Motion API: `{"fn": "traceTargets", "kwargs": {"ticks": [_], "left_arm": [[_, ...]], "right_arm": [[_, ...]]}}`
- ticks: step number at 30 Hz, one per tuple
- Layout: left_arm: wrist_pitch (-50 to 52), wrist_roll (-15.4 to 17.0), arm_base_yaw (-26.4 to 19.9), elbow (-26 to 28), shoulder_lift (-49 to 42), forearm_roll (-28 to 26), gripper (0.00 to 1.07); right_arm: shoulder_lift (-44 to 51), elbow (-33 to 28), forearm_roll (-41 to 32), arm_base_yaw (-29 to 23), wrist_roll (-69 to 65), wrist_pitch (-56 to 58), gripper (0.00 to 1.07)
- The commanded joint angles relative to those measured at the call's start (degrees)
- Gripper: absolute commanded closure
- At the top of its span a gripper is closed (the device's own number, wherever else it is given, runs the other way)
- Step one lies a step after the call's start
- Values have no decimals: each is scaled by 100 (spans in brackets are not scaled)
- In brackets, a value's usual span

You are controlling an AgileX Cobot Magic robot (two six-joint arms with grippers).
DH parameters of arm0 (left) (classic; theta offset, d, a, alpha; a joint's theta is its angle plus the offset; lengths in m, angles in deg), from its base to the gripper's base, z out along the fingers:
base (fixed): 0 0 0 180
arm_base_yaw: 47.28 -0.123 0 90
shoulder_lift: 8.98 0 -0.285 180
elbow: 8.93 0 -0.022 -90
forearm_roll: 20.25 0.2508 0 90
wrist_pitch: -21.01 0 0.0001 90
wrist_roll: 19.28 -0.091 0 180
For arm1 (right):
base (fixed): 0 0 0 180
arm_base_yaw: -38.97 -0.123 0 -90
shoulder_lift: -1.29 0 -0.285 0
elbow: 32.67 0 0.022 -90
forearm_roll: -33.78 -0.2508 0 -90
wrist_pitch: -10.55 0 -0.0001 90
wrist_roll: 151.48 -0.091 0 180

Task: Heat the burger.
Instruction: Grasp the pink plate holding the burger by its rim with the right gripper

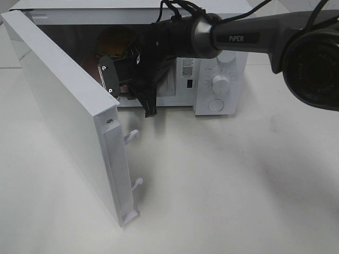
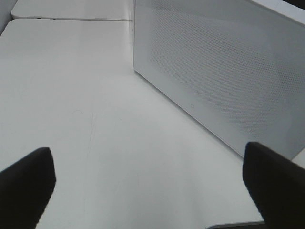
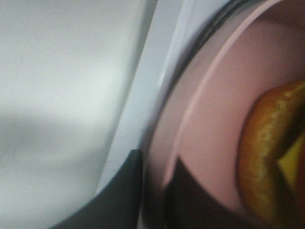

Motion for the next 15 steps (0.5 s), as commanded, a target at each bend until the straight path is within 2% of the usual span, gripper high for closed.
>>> {"fn": "traceTargets", "kwargs": {"ticks": [1, 15], "left_arm": [[69, 29, -6, -23, -34, -52, 6], [69, 29, -6, -23, -34, -52, 6]], "right_arm": [[-34, 34, 40, 23, -29, -132, 107], [120, 6, 11, 6, -52, 143, 107]]}}
